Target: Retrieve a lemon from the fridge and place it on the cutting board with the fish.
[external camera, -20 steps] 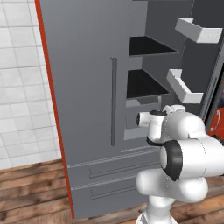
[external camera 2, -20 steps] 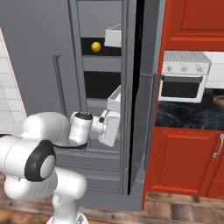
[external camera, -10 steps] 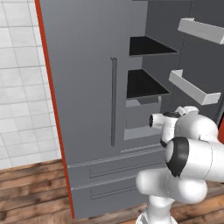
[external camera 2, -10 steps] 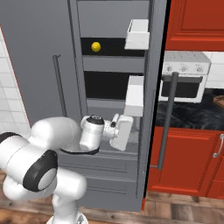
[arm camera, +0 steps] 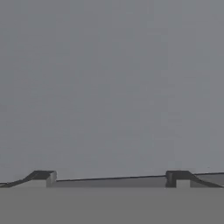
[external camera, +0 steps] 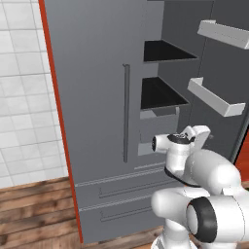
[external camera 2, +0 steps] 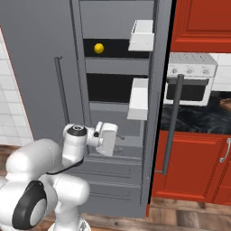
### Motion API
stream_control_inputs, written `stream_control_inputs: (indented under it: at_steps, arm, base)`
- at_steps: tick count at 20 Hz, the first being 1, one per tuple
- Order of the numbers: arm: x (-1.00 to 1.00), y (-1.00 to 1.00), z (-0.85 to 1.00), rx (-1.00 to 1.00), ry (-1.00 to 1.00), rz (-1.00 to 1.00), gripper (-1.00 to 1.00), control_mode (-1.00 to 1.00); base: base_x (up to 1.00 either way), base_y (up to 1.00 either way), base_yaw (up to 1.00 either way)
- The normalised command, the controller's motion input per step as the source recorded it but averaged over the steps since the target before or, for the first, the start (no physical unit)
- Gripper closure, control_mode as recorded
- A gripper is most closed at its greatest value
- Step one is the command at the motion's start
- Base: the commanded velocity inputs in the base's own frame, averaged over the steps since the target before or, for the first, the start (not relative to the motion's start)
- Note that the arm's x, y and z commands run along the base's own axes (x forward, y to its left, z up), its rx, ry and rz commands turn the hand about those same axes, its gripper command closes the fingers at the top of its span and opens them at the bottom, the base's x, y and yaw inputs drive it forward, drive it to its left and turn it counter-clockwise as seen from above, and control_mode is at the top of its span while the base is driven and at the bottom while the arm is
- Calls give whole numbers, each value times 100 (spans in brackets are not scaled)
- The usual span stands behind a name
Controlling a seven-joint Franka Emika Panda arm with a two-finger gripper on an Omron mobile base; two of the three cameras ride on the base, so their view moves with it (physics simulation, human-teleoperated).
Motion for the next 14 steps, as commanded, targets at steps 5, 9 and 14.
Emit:
stream_control_inputs:
  at_steps: [5,9,14]
  arm:
    - [26,96,3,11,-1,-13,-100,-100]
    - [52,71,-4,44,0,-17,-100,-100]
    - [65,67,-3,56,-1,-19,-100,-100]
  base:
    - [0,0,0]
    - [0,0,0]
    - [0,0,0]
